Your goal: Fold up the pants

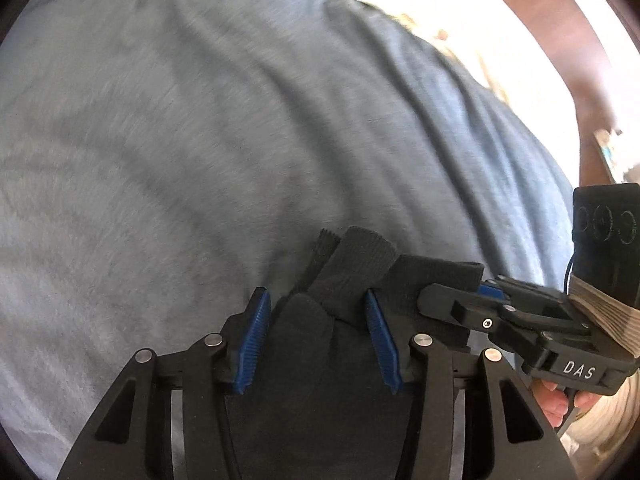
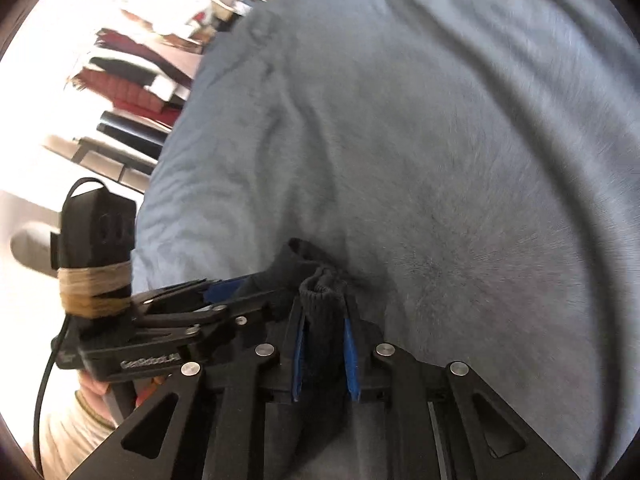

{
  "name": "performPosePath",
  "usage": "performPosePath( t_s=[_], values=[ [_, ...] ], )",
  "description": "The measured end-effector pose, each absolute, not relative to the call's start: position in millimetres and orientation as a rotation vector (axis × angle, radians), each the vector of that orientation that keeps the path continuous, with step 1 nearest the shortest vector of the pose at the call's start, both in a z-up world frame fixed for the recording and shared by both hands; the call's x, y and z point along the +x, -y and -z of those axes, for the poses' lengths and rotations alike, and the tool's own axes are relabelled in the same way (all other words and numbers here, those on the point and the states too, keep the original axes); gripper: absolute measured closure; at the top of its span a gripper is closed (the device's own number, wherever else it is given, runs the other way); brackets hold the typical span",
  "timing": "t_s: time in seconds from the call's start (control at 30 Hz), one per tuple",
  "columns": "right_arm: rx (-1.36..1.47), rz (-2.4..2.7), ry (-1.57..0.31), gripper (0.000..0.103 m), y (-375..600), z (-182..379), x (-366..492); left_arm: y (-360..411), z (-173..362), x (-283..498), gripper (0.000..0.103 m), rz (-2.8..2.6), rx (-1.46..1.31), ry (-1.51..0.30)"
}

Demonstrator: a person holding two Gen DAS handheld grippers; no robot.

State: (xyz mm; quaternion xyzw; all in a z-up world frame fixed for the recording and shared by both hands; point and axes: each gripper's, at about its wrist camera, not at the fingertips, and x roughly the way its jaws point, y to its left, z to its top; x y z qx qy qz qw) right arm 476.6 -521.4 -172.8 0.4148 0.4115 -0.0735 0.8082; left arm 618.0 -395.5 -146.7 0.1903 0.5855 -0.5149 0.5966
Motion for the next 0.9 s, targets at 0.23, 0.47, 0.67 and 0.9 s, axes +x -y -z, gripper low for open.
performPosePath(
  t_s=[0.23, 0.47, 0.67, 0.9],
  values=[
    [0.868, 0.196, -0.867, 0.086, 526.1, 156.5, 451.3, 426.5, 154.2, 606.5, 0.054, 1.259, 0.495, -1.362],
    [0.889, 0.226, -0.925, 0.086, 534.3, 179.3, 453.4, 446.5, 182.5, 615.5, 0.055, 1.252, 0.461, -1.463],
    [0.964, 0.227, -0.94, 0.083, 542.4, 192.3, 448.2, 442.9, 183.5, 609.2, 0.083, 1.284, 0.466, -1.462],
    [0.92, 0.218, -0.881, 0.087, 542.2, 177.6, 439.9, 439.7, 134.4, 603.6, 0.088, 1.347, 0.453, -1.335]
  ],
)
